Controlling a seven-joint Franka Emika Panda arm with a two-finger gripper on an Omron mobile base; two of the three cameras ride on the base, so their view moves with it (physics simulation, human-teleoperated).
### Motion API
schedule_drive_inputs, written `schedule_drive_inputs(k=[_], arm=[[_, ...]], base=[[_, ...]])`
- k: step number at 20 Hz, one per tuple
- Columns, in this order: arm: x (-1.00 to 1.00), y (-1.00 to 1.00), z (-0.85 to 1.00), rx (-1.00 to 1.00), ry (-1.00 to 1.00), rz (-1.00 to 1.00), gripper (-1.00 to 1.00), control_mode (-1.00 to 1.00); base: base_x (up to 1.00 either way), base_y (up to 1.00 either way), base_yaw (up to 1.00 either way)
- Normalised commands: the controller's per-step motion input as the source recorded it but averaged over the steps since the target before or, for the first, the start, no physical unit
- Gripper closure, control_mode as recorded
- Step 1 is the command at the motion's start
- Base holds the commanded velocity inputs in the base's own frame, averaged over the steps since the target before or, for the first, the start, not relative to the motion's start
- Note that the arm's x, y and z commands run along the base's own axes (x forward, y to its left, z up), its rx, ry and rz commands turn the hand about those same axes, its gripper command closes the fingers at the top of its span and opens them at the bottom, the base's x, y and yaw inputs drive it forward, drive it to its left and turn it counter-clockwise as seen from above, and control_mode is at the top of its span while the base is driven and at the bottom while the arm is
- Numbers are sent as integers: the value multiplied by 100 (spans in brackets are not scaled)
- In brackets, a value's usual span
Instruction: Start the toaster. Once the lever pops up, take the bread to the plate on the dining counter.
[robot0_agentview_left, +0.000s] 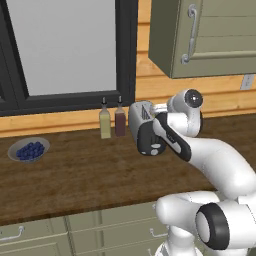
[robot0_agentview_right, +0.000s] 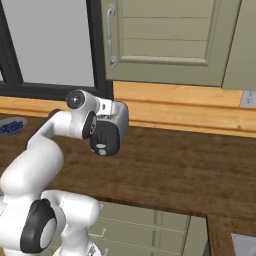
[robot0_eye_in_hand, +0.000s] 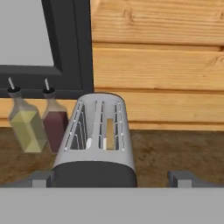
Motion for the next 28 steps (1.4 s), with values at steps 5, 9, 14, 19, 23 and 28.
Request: schedule_drive_inputs(k=[5, 9, 14, 19, 23, 28], arm=[[18, 1, -6, 0, 0, 0, -100, -100], [6, -1, -33, 3, 5, 0, -100, -100], [5, 0, -37, 1, 10, 0, -100, -100], [21, 0, -13, 0, 2, 0, -100, -100], [33, -2, 0, 0, 3, 0, -100, -100], [34, 0, 0, 0, 3, 0, -100, -100]], base=[[0, 0, 0], [0, 0, 0], [0, 0, 0], [0, 0, 0], [0, 0, 0], [0, 0, 0]])
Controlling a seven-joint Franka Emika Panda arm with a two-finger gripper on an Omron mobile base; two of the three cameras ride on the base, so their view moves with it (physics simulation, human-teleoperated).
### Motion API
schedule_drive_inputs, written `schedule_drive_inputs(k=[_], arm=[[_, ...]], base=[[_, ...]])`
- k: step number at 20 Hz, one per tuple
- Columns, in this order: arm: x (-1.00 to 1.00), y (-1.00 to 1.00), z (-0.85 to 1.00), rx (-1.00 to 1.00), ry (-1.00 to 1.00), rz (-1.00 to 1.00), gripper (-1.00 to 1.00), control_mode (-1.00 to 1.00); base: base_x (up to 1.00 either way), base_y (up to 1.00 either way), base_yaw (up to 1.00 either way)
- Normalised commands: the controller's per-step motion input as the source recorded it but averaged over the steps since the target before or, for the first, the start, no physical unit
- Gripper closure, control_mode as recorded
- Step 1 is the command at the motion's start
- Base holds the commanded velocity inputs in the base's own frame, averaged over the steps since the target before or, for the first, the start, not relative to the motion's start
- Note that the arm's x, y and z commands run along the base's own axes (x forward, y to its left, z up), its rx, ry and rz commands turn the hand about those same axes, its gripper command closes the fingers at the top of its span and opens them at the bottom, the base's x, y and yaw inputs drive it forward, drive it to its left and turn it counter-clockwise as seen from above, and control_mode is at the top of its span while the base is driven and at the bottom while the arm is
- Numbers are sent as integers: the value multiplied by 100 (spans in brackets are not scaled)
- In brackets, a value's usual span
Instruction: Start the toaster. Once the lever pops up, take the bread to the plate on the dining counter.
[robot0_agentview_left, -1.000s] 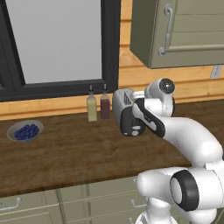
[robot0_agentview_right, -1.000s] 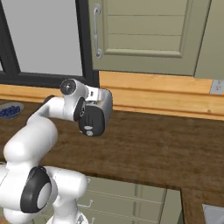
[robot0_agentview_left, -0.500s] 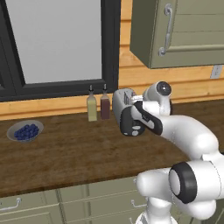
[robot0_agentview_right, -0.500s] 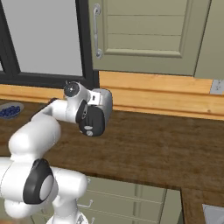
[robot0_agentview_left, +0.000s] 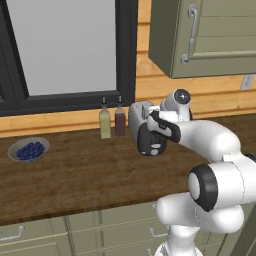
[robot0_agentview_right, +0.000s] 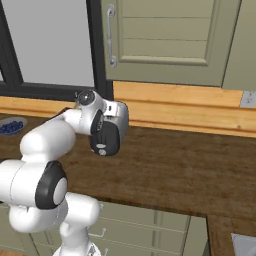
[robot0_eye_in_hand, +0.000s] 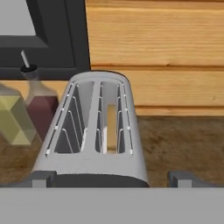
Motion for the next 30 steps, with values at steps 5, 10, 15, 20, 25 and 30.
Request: schedule_drive_inputs(k=[5, 10, 15, 20, 25, 30], arm=[[33, 0, 0, 0, 3, 0, -100, -100], [12, 0, -10, 0, 3, 0, -100, -100], [1, 0, -14, 0, 2, 0, -100, -100], [0, 0, -14, 0, 1, 0, -100, -100], [0, 0, -5, 0, 1, 0, -100, -100], [12, 0, 0, 0, 2, 0, -100, -100]], base=[[0, 0, 0], [0, 0, 0], [0, 0, 0], [0, 0, 0], [0, 0, 0], [0, 0, 0]])
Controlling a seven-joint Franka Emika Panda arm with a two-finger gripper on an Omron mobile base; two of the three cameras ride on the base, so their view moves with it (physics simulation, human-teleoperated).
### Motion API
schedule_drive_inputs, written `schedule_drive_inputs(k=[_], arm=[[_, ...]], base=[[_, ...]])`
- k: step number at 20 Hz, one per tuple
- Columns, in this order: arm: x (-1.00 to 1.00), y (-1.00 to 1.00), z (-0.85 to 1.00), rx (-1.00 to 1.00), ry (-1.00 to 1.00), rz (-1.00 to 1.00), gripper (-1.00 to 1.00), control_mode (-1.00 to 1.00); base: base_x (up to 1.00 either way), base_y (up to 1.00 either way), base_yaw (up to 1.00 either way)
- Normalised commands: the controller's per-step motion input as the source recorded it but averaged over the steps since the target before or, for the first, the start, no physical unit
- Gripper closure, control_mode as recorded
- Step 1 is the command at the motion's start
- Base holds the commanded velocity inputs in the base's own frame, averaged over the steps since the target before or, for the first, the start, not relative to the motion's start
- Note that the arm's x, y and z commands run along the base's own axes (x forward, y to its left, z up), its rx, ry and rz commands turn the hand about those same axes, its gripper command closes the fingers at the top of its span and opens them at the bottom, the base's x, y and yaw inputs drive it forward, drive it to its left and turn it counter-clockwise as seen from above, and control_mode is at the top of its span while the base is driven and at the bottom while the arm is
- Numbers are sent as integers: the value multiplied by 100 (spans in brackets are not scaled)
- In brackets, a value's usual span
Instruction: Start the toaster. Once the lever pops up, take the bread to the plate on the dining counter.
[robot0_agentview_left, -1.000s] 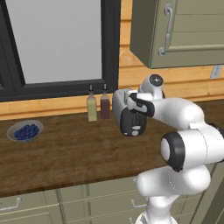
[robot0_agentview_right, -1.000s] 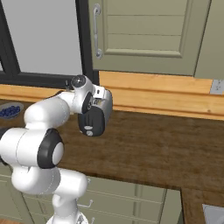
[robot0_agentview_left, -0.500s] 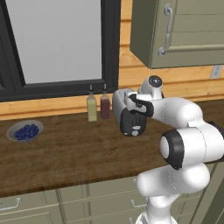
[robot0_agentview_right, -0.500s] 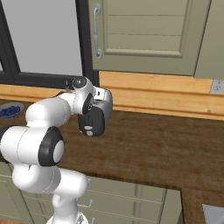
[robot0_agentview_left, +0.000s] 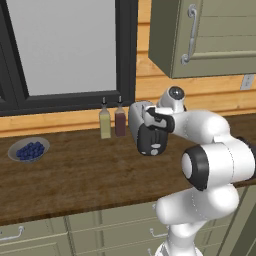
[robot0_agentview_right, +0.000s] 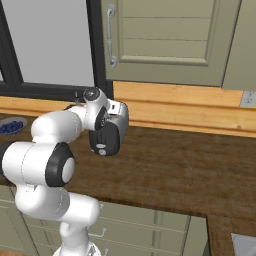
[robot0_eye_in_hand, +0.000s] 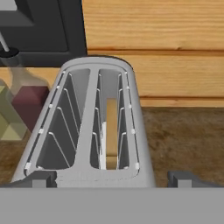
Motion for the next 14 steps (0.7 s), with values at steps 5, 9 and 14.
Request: schedule_drive_inputs(k=[5, 9, 14], arm=[[16, 0, 0, 0, 2, 0, -100, -100], [8, 0, 0, 0, 2, 0, -100, -100], [5, 0, -2, 0, 1, 0, -100, -100]], base=[[0, 0, 0], [0, 0, 0], [0, 0, 0]])
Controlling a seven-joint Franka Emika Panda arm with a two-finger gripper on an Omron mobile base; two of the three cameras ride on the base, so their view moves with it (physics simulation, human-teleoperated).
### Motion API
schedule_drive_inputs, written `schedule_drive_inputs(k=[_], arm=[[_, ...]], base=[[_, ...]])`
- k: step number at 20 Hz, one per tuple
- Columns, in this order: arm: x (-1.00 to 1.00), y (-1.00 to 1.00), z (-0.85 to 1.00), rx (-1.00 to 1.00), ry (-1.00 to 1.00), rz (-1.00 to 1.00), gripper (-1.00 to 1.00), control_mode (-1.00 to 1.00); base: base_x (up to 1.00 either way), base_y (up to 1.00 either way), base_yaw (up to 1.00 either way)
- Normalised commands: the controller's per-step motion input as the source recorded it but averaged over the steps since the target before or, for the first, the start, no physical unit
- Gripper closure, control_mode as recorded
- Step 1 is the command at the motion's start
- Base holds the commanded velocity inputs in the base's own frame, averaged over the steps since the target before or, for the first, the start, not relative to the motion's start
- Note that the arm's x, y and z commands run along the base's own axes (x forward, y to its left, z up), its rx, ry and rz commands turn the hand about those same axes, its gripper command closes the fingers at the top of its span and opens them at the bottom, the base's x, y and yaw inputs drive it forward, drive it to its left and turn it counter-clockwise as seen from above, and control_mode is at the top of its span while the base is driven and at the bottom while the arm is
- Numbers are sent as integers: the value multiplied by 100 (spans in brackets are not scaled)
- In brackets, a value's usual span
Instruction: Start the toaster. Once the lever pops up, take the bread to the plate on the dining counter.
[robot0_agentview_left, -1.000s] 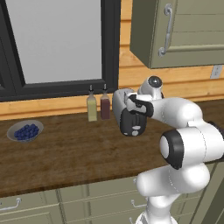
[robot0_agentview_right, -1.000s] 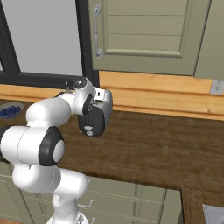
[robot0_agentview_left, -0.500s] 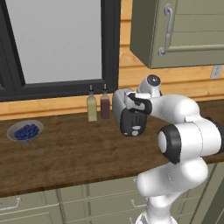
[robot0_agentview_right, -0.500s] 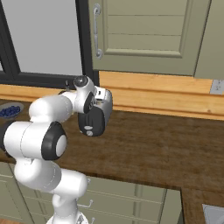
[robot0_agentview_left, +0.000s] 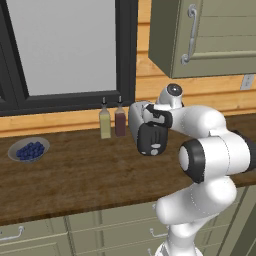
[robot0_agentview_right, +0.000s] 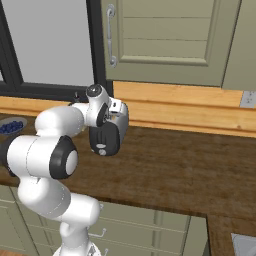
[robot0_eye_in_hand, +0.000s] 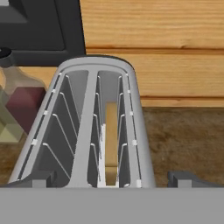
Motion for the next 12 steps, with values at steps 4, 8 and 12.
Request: schedule_drive_inputs(k=[4, 8, 12], arm=[[4, 0, -9, 0, 1, 0, -100, -100], [0, 0, -6, 0, 1, 0, -100, -100], [0, 0, 0, 0, 0, 0, -100, -100]], base=[[0, 0, 0], [0, 0, 0], [0, 0, 0]])
